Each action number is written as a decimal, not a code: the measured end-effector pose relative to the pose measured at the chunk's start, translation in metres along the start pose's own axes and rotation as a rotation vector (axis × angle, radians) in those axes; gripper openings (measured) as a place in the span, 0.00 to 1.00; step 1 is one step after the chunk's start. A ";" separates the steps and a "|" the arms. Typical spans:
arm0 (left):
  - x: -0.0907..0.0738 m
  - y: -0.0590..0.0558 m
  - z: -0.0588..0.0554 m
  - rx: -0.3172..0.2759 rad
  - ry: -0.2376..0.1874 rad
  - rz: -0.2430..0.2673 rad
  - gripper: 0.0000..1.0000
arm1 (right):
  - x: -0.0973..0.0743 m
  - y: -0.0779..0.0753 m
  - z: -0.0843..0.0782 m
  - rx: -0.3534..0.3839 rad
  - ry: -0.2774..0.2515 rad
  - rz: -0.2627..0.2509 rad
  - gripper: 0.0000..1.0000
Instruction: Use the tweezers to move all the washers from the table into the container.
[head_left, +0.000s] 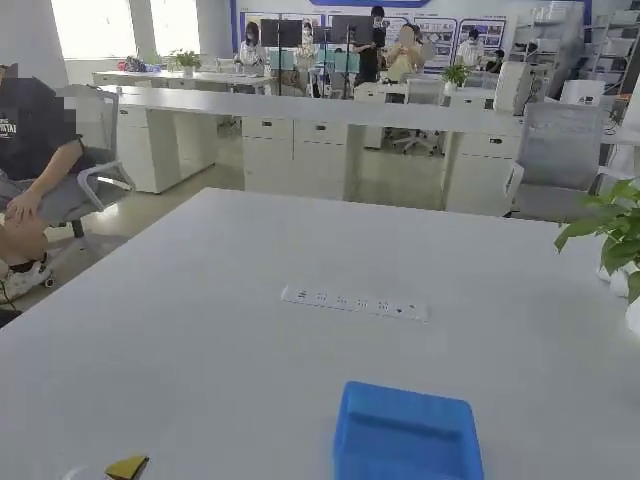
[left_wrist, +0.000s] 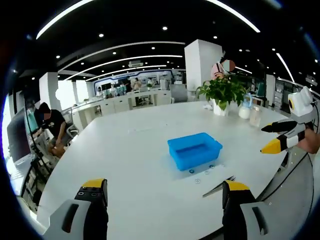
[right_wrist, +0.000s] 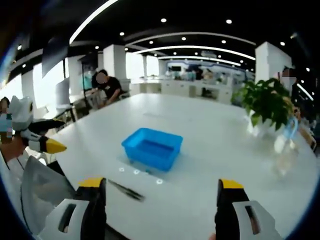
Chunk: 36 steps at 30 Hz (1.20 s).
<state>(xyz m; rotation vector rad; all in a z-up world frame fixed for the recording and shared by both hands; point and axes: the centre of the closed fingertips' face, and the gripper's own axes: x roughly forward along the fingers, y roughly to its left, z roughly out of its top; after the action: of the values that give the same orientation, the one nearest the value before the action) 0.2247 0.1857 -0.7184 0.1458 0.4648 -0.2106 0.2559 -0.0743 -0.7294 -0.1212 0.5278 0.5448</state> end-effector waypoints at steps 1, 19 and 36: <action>0.000 0.000 0.000 0.000 -0.001 -0.001 0.95 | 0.000 0.000 0.001 -0.001 -0.001 0.000 0.90; 0.021 -0.022 -0.011 0.101 0.074 -0.170 0.83 | 0.007 0.003 -0.002 -0.039 0.039 0.021 0.89; 0.016 -0.004 -0.003 0.048 0.025 -0.103 0.99 | 0.010 0.010 0.010 -0.018 -0.010 0.017 0.99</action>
<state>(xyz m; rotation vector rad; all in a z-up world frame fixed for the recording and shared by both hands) 0.2363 0.1794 -0.7290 0.1717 0.4930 -0.3209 0.2623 -0.0591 -0.7253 -0.1308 0.5147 0.5662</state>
